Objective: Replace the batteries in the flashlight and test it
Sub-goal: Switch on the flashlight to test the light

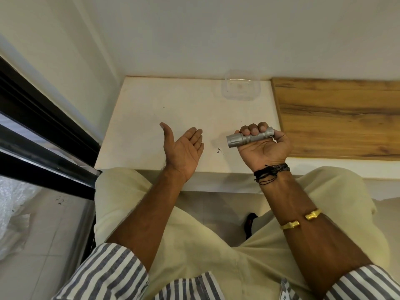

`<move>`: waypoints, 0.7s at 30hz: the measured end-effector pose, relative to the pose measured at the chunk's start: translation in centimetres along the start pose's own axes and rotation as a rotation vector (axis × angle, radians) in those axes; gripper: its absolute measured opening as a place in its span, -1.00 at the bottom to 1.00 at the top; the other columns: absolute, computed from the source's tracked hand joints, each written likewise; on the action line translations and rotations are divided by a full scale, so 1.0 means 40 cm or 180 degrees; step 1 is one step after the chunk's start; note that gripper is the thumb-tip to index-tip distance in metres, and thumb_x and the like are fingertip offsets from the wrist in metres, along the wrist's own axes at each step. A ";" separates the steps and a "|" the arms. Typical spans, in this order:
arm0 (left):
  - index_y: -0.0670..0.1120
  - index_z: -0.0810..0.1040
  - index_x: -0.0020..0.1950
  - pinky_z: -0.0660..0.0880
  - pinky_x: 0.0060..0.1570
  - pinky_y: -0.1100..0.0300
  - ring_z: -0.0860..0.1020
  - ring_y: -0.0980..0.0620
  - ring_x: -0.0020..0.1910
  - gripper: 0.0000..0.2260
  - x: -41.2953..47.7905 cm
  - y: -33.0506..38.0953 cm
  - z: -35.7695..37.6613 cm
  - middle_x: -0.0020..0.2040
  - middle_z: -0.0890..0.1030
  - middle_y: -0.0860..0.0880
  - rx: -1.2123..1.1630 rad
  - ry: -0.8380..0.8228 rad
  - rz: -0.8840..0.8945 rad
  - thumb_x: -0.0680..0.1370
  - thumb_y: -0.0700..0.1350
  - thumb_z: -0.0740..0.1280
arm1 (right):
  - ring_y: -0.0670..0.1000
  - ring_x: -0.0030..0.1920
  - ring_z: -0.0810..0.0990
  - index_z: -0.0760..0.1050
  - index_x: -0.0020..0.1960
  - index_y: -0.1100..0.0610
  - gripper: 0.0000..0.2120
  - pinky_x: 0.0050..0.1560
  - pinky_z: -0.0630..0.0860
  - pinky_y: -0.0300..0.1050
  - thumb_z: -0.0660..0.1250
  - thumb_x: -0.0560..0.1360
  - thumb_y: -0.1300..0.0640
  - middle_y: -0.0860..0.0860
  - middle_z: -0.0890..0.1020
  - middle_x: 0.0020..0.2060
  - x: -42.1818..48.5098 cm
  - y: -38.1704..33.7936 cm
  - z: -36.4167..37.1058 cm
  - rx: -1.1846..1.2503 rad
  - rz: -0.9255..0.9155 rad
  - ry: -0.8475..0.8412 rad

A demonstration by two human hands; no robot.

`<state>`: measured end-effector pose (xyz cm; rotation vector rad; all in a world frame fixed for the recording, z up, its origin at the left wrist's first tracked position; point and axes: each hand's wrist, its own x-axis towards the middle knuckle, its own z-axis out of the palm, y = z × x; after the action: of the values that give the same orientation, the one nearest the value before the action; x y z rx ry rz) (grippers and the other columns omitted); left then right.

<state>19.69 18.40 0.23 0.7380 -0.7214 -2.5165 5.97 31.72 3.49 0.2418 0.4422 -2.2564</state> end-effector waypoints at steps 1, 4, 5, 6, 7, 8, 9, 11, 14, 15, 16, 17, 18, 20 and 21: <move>-0.19 0.11 0.58 0.04 0.54 -0.07 0.15 -0.15 0.56 -0.04 0.000 0.000 0.000 0.58 0.19 -0.19 0.0006 0.0001 0.0000 0.46 0.53 -0.09 | 0.09 -0.30 0.41 0.38 -0.27 0.17 -0.84 0.00 0.37 -0.02 0.17 0.29 0.06 0.06 0.39 -0.35 0.000 0.002 0.000 -0.0003 0.0004 -0.0009; -0.19 0.12 0.58 0.05 0.54 -0.07 0.16 -0.15 0.56 -0.05 0.003 0.001 -0.003 0.57 0.20 -0.18 0.0069 0.0028 -0.0005 0.47 0.52 -0.08 | 0.10 -0.25 0.44 0.42 -0.20 0.18 -0.80 0.11 0.37 0.02 0.21 0.35 0.03 0.06 0.43 -0.28 -0.002 -0.002 -0.002 -0.0055 0.0081 -0.0059; -0.18 0.13 0.58 0.07 0.54 -0.06 0.17 -0.15 0.56 -0.07 0.005 0.000 -0.004 0.57 0.22 -0.17 0.0154 0.0058 -0.0007 0.48 0.51 -0.06 | 0.10 -0.23 0.46 0.44 -0.18 0.17 -0.80 0.17 0.35 0.05 0.22 0.38 0.03 0.06 0.45 -0.26 -0.001 -0.004 -0.003 -0.0111 0.0120 -0.0076; -0.18 0.15 0.57 0.10 0.53 -0.05 0.20 -0.14 0.55 -0.11 0.007 -0.002 -0.003 0.56 0.25 -0.17 0.0351 0.0124 0.0002 0.50 0.47 -0.02 | 0.10 -0.22 0.47 0.45 -0.16 0.17 -0.81 0.21 0.33 0.07 0.21 0.43 0.04 0.07 0.47 -0.25 0.001 -0.005 -0.005 -0.0216 0.0149 -0.0080; -0.17 0.18 0.56 0.16 0.51 -0.02 0.24 -0.12 0.53 -0.18 0.009 -0.007 0.000 0.54 0.29 -0.15 0.0701 0.0228 0.0044 0.54 0.42 0.05 | 0.09 -0.22 0.48 0.46 -0.14 0.16 -0.84 0.22 0.32 0.09 0.17 0.47 0.09 0.07 0.48 -0.24 0.005 -0.003 -0.006 -0.0399 0.0148 -0.0042; -0.16 0.25 0.54 0.24 0.48 0.01 0.31 -0.09 0.50 -0.28 0.011 -0.014 0.003 0.51 0.35 -0.14 0.1172 0.0351 0.0131 0.57 0.32 0.15 | 0.08 -0.22 0.48 0.46 -0.13 0.16 -0.87 0.22 0.33 0.08 0.15 0.50 0.18 0.07 0.48 -0.25 0.009 0.001 -0.006 -0.0648 0.0125 0.0028; -0.14 0.33 0.50 0.34 0.42 0.04 0.40 -0.06 0.44 -0.39 0.011 -0.022 0.005 0.46 0.44 -0.11 0.1718 0.0493 0.0270 0.58 0.21 0.25 | 0.07 -0.23 0.49 0.46 -0.12 0.15 -0.86 0.22 0.34 0.07 0.13 0.52 0.27 0.07 0.49 -0.26 0.013 0.006 -0.008 -0.0928 0.0090 0.0100; -0.11 0.49 0.39 0.49 0.28 0.11 0.55 0.03 0.27 -0.58 0.012 -0.039 0.000 0.32 0.58 -0.05 0.2833 0.0757 0.0765 0.57 0.02 0.38 | 0.08 -0.16 0.54 0.49 -0.04 0.18 -0.79 0.22 0.43 0.07 0.15 0.55 0.41 0.08 0.53 -0.20 0.018 0.022 -0.014 -0.1527 -0.0025 0.0134; -0.11 0.62 0.26 0.55 0.12 0.32 0.63 0.17 0.04 -0.70 0.011 -0.054 -0.012 0.15 0.68 -0.03 0.3670 0.0755 0.1435 0.54 -0.11 0.44 | 0.07 0.05 0.59 0.57 0.15 0.24 -0.77 0.23 0.56 0.08 0.34 0.53 0.42 0.02 0.61 0.02 0.020 0.048 -0.024 -0.2913 -0.0389 0.0125; -0.11 0.63 0.25 0.53 0.06 0.41 0.63 0.19 0.00 -0.71 0.011 -0.053 -0.013 0.13 0.69 -0.03 0.3817 0.0733 0.1555 0.53 -0.12 0.45 | 0.07 0.08 0.60 0.59 0.18 0.23 -0.74 0.22 0.57 0.09 0.40 0.51 0.39 -0.03 0.64 0.06 0.021 0.059 -0.029 -0.3345 -0.0555 0.0140; -0.11 0.64 0.24 0.51 0.00 0.48 0.63 0.18 -0.01 -0.70 0.013 -0.053 -0.015 0.13 0.69 -0.02 0.3932 0.0702 0.1619 0.52 -0.12 0.46 | 0.08 0.10 0.61 0.62 0.19 0.21 -0.71 0.22 0.58 0.08 0.45 0.49 0.36 -0.05 0.66 0.07 0.023 0.069 -0.033 -0.3693 -0.0713 0.0169; -0.11 0.64 0.24 0.50 -0.03 0.50 0.64 0.16 -0.01 -0.69 0.016 -0.052 -0.017 0.13 0.69 -0.02 0.4017 0.0668 0.1652 0.51 -0.12 0.48 | 0.08 0.12 0.63 0.64 0.19 0.17 -0.69 0.23 0.58 0.06 0.49 0.46 0.33 -0.04 0.68 0.07 0.025 0.080 -0.035 -0.3958 -0.0850 0.0202; -0.10 0.64 0.24 0.51 -0.06 0.49 0.65 0.14 -0.01 -0.68 0.019 -0.051 -0.020 0.14 0.69 -0.02 0.4079 0.0632 0.1670 0.50 -0.11 0.48 | 0.08 0.14 0.63 0.65 0.19 0.13 -0.67 0.23 0.57 0.03 0.52 0.44 0.29 -0.01 0.68 0.08 0.030 0.088 -0.037 -0.4163 -0.0965 0.0243; -0.10 0.63 0.25 0.50 -0.09 0.50 0.65 0.11 -0.01 -0.66 0.029 -0.049 -0.028 0.14 0.69 -0.03 0.4137 0.0563 0.1659 0.49 -0.11 0.50 | 0.08 0.14 0.63 0.67 0.19 0.08 -0.62 0.22 0.58 -0.01 0.58 0.39 0.24 0.04 0.69 0.10 0.043 0.099 -0.042 -0.4500 -0.1134 0.0312; -0.10 0.63 0.25 0.49 -0.11 0.51 0.65 0.12 -0.02 -0.65 0.035 -0.045 -0.032 0.14 0.69 -0.02 0.4147 0.0539 0.1649 0.48 -0.10 0.50 | 0.07 0.12 0.64 0.67 0.19 0.07 -0.61 0.19 0.60 -0.02 0.59 0.38 0.22 0.04 0.70 0.08 0.052 0.104 -0.042 -0.4638 -0.1198 0.0324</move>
<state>18.93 18.60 -2.27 0.9211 -2.1552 -1.2690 7.77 28.38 0.32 -0.5191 2.1099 -1.6797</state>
